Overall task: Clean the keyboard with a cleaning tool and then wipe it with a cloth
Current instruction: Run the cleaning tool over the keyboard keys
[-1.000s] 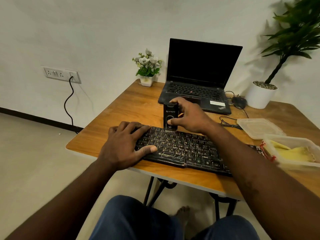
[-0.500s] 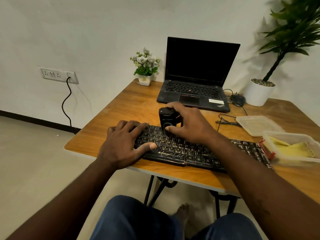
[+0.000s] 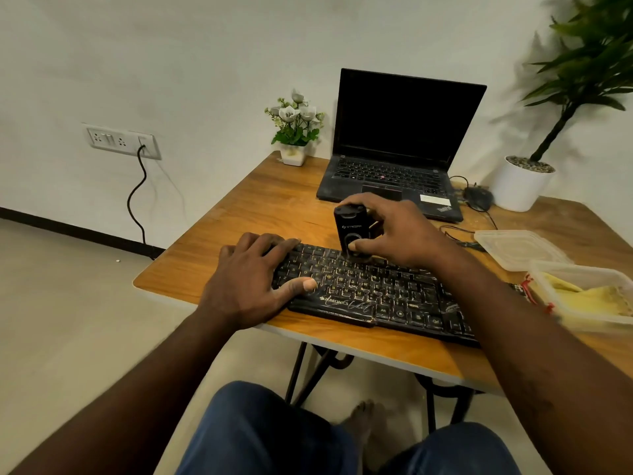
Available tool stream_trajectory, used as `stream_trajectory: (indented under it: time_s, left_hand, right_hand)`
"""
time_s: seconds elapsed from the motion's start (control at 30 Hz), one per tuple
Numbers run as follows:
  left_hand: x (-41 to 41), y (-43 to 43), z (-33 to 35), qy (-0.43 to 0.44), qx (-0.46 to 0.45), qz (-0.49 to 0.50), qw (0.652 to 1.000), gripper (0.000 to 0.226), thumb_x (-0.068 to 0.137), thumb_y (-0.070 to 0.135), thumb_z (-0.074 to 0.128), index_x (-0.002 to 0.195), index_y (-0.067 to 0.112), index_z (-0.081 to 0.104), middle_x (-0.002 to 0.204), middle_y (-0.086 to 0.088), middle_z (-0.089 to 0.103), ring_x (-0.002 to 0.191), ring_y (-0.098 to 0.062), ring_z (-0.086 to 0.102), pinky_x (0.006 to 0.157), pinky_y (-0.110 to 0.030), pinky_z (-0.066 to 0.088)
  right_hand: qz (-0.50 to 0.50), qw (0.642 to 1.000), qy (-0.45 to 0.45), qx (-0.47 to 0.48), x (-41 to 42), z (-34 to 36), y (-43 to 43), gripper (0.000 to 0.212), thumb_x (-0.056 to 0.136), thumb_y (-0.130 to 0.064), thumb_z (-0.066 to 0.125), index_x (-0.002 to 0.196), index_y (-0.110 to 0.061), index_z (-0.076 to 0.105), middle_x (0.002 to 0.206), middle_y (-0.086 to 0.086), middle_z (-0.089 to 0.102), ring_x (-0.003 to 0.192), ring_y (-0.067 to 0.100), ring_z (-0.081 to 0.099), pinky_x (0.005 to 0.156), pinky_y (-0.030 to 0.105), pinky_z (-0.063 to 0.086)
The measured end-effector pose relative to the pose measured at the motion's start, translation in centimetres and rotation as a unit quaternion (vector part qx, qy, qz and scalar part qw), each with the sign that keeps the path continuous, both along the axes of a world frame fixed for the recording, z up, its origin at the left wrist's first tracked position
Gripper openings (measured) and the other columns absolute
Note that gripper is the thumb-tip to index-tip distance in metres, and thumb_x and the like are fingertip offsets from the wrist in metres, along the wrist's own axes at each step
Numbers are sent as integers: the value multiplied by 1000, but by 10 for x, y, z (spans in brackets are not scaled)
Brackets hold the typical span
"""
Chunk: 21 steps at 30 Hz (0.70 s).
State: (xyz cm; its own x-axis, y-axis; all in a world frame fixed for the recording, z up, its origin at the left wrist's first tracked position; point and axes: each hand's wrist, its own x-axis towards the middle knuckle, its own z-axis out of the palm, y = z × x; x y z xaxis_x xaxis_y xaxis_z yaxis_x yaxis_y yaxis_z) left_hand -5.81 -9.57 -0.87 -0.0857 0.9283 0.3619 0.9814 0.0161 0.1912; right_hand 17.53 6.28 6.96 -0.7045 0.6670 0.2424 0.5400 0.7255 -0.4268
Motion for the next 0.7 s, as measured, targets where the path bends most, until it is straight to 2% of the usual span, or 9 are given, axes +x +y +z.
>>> stream_trajectory:
  time_s: [0.13, 0.23, 0.33, 0.43, 0.57, 0.7]
  left_hand:
    - [1, -1, 2, 4, -7, 6, 1000, 95, 84, 94, 11, 155, 37, 36, 147, 7, 49, 134, -18, 37, 104, -49, 36]
    - [0, -1, 2, 5, -8, 7, 1000, 95, 84, 94, 11, 156, 37, 36, 147, 7, 48, 135, -18, 36, 104, -49, 36]
    - [-1, 0, 1, 5, -7, 7, 1000, 94, 85, 94, 12, 156, 37, 35, 147, 6, 49, 134, -17, 36, 103, -49, 36]
    - [-1, 0, 1, 3, -4, 3, 1000, 94, 85, 93, 13, 156, 36, 36, 146, 5, 49, 134, -18, 37, 103, -49, 36]
    - [-1, 0, 1, 6, -3, 6, 1000, 94, 85, 94, 13, 155, 36, 37, 145, 6, 50, 133, -18, 37, 103, -49, 36]
    - [-1, -1, 1, 5, -5, 5, 1000, 93, 85, 94, 13, 156, 36, 36, 146, 6, 49, 134, -18, 37, 103, -49, 37]
  right_hand:
    - [-38, 996, -29, 70, -11, 5, 9, 74, 84, -28, 83, 145, -44, 44, 129, 2, 65, 107, 19, 65, 81, 31, 55]
    - [9, 1000, -11, 4, -10, 9, 9, 73, 83, -27, 85, 143, -44, 48, 124, -2, 65, 96, 11, 69, 84, 36, 60]
    - [20, 997, -64, 30, -16, 8, 6, 73, 84, -28, 84, 144, -45, 45, 126, -1, 65, 96, 13, 67, 82, 36, 59]
    - [-19, 995, -58, 78, -22, 7, 7, 73, 84, -30, 83, 145, -43, 45, 127, 1, 66, 103, 18, 65, 82, 33, 54]
    - [38, 998, -40, 24, -26, 7, 1, 74, 83, -29, 84, 145, -44, 46, 127, -3, 64, 95, 12, 69, 82, 34, 61]
    - [3, 992, -80, 101, -37, 6, 2, 76, 84, -33, 82, 148, -44, 42, 128, 1, 66, 103, 18, 65, 81, 33, 55]
